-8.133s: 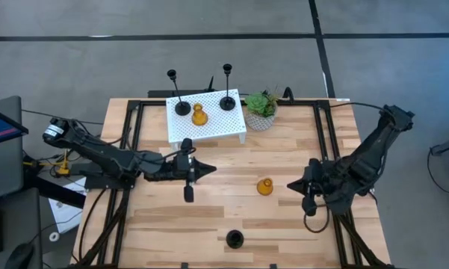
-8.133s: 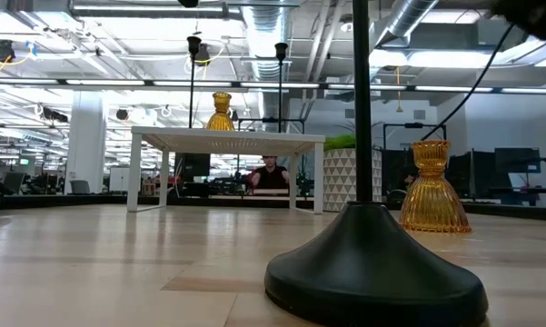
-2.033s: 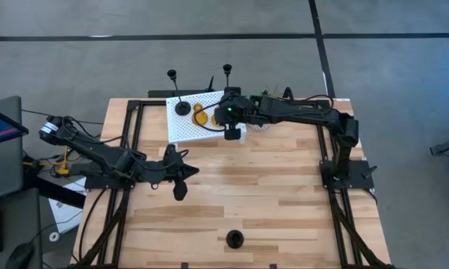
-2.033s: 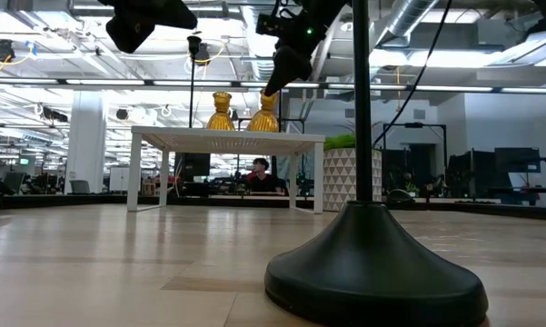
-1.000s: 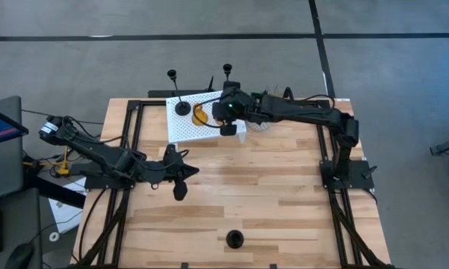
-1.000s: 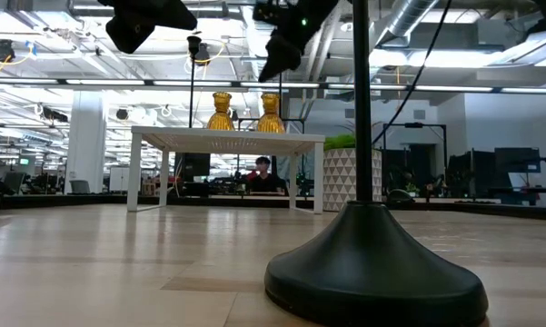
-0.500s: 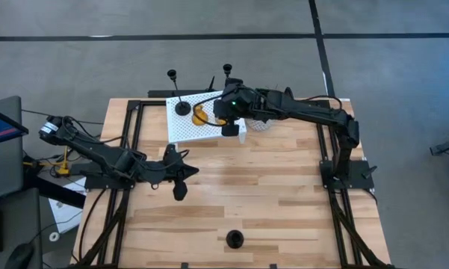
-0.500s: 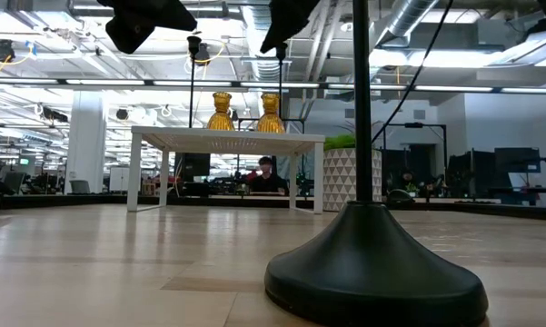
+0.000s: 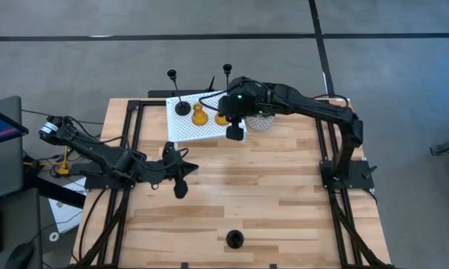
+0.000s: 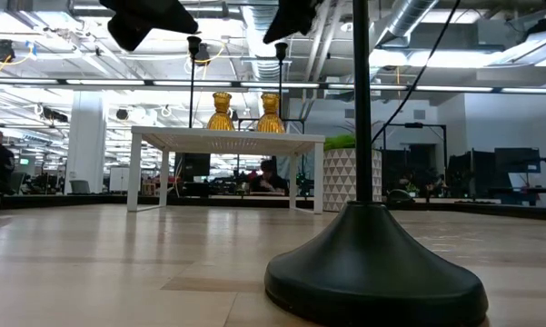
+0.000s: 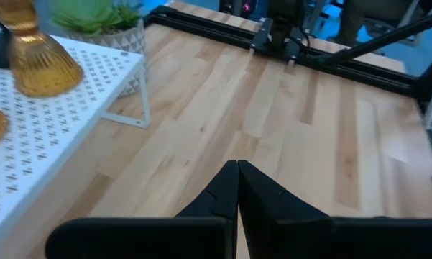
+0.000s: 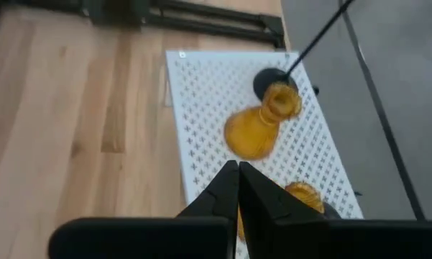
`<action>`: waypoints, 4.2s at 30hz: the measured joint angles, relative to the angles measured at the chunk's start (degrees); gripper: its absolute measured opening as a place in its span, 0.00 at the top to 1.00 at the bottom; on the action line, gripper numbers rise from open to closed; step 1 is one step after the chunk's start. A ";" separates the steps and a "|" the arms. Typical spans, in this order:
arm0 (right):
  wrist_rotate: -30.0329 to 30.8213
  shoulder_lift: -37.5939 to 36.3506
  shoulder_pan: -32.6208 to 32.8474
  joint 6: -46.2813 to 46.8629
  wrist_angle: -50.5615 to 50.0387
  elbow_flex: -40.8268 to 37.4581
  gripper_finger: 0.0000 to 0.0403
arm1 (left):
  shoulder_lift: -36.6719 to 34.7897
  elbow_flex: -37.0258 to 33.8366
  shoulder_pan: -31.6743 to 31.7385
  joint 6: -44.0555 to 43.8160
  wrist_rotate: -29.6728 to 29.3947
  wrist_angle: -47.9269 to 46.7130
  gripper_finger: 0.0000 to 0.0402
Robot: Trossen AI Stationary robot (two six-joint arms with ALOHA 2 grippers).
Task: Pick & Place candle stick holders
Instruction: Adjust the yellow glass candle holder on the shelf
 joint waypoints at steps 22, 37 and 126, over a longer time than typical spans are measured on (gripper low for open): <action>-1.57 -25.38 0.06 9.59 19.46 -32.22 1.00 | -0.02 -0.04 1.61 3.64 -9.37 0.20 0.98; 6.72 -40.75 0.06 19.85 25.09 -50.33 1.00 | -0.15 1.36 23.93 7.05 -1.87 4.56 0.99; 9.53 -45.30 -0.69 21.88 24.70 -57.65 1.00 | 15.74 21.35 36.20 -2.68 0.97 -21.18 0.99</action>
